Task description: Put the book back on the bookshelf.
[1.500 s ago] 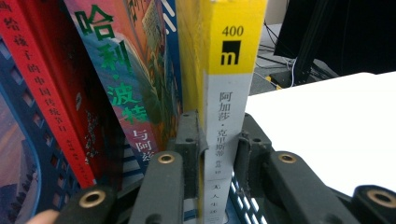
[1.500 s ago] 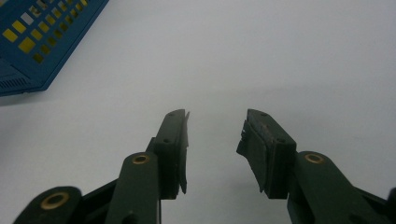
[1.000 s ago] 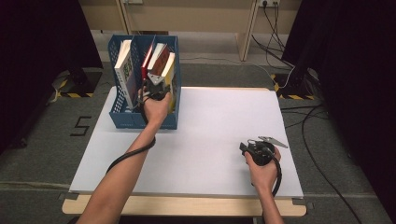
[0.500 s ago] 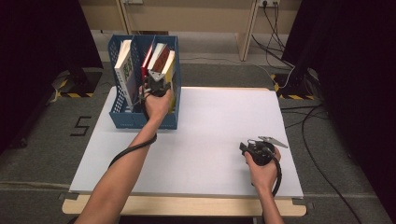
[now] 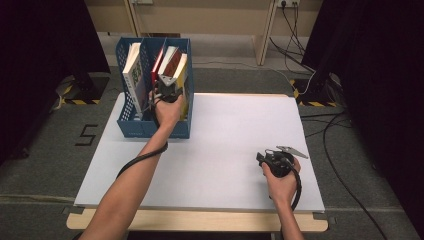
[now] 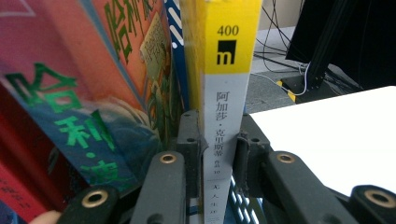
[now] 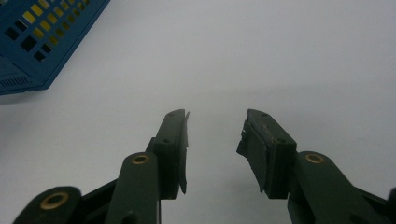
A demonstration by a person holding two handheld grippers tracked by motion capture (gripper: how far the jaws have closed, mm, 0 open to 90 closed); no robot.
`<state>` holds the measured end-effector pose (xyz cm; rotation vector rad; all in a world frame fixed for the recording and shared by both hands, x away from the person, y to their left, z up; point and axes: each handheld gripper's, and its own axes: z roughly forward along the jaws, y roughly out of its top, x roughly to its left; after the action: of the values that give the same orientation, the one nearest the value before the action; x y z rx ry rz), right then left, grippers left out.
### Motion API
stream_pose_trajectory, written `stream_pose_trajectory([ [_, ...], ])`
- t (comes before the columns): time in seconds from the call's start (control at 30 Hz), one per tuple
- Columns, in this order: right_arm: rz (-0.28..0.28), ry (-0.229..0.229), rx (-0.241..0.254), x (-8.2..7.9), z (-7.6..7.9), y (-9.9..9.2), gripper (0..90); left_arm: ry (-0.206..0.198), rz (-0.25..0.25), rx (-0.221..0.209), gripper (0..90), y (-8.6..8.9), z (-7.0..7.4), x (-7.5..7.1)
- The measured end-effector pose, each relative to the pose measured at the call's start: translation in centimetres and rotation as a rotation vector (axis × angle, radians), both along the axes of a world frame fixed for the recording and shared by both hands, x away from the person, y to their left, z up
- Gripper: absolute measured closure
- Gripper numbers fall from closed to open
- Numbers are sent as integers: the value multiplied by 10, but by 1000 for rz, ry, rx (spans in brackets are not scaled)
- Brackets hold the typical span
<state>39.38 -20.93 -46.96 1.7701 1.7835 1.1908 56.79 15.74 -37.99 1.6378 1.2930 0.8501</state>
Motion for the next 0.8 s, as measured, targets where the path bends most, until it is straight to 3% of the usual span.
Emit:
stream_pose_trajectory([
  [0.8,1,-6,-4,-1,0,-1,583,-57,-9,1,641,0,6,-13],
])
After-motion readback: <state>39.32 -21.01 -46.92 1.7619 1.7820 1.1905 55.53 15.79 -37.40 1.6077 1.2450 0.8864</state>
